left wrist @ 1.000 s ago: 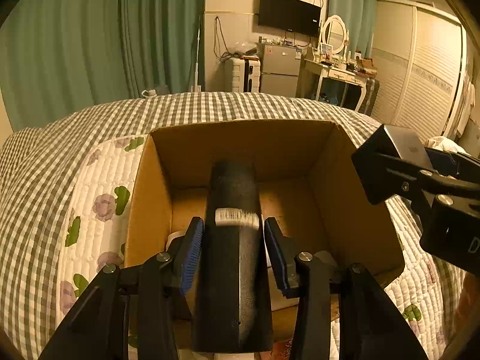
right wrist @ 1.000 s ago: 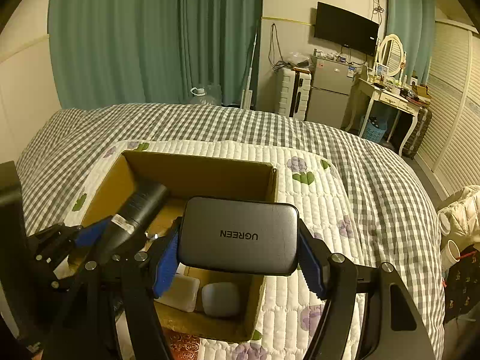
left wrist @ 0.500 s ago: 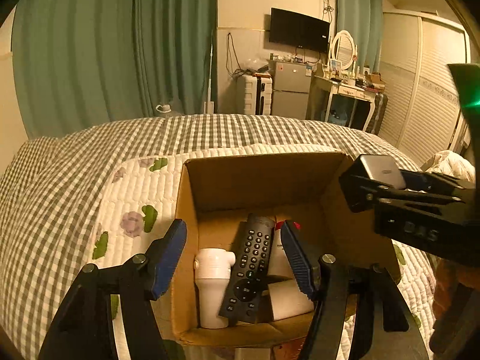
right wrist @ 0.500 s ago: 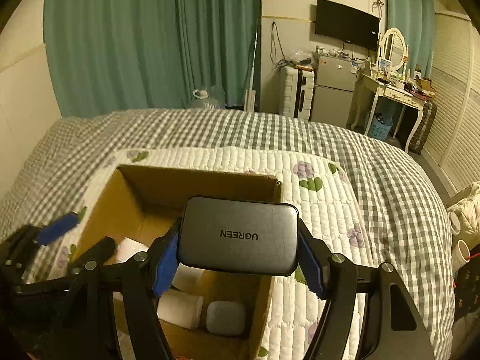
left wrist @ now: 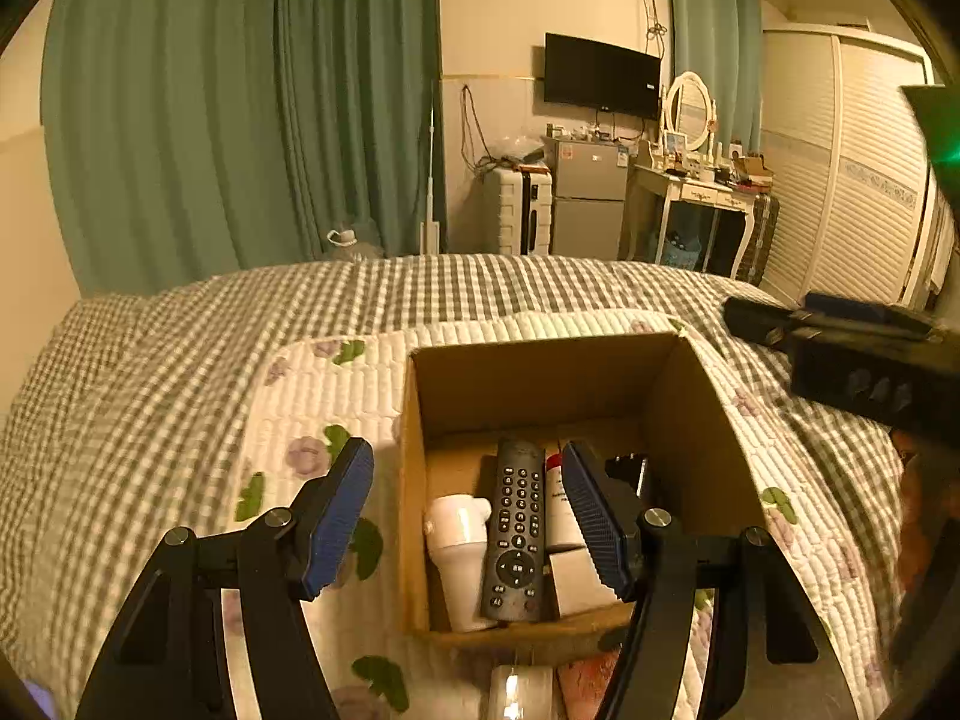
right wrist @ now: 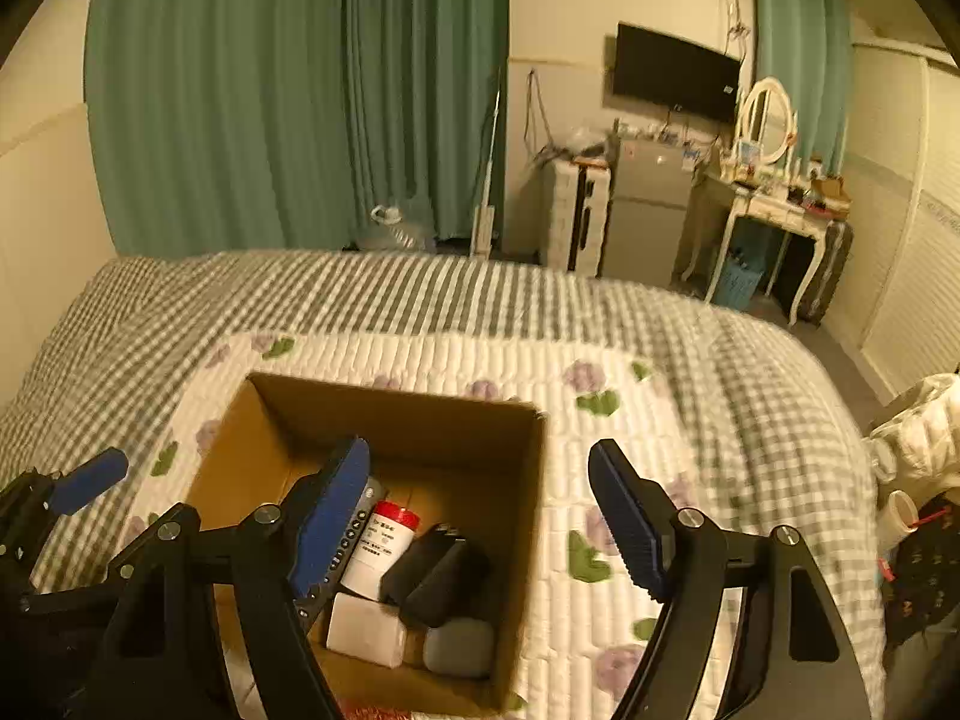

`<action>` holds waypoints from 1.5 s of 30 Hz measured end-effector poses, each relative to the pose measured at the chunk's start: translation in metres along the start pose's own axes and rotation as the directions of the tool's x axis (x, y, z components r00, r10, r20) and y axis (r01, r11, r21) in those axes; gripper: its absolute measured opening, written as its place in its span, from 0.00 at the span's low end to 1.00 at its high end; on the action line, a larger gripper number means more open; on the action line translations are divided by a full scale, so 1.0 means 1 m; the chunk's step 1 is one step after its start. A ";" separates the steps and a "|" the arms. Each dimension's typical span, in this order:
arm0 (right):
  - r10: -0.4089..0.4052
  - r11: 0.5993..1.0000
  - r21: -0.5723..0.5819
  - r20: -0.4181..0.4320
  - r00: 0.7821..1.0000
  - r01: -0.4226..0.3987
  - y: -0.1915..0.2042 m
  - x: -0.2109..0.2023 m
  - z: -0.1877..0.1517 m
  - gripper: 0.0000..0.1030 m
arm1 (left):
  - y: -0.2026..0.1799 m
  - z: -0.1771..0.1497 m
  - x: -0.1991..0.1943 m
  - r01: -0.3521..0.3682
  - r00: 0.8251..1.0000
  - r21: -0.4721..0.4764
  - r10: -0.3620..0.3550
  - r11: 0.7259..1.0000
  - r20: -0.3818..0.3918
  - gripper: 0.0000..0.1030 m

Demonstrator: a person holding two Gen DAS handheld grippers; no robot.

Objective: Organize rigid objects
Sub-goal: 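Withdraw both tools from the box toward the white charger and pink card, then grasp the pink Romantic Rose card with the right tool while the left tool grasps the white charger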

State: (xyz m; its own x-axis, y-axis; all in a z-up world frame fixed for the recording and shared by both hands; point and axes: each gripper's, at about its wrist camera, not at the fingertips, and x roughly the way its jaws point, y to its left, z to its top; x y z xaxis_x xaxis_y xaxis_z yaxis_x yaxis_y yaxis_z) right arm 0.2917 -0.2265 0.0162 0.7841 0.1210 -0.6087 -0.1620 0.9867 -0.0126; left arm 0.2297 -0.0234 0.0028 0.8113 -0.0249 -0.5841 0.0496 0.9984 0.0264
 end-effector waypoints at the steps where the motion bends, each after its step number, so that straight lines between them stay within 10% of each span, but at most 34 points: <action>1: -0.007 1.000 -0.004 0.011 1.000 0.007 -0.001 -0.012 0.002 0.80 | 0.001 0.001 -0.008 -0.003 1.000 -0.002 0.003 1.000 0.004 0.69; 17: -0.035 0.999 -0.022 0.070 0.997 0.036 0.001 -0.148 -0.030 1.00 | 0.006 -0.015 -0.110 -0.016 0.999 -0.023 0.017 1.000 0.044 0.97; 45: 0.044 0.998 -0.037 -0.300 0.953 -0.058 0.063 0.029 -0.206 1.00 | 0.033 -0.157 -0.010 -0.086 0.982 -0.003 0.084 0.996 -0.170 0.98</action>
State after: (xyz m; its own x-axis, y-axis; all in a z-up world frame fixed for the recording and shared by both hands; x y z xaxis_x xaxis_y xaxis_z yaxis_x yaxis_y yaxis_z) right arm 0.1803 -0.1837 -0.1659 0.5601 0.1264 -0.8187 -0.2292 0.9734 -0.0065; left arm 0.1316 0.0178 -0.1179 0.7017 0.0683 -0.7092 -0.0223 0.9970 0.0740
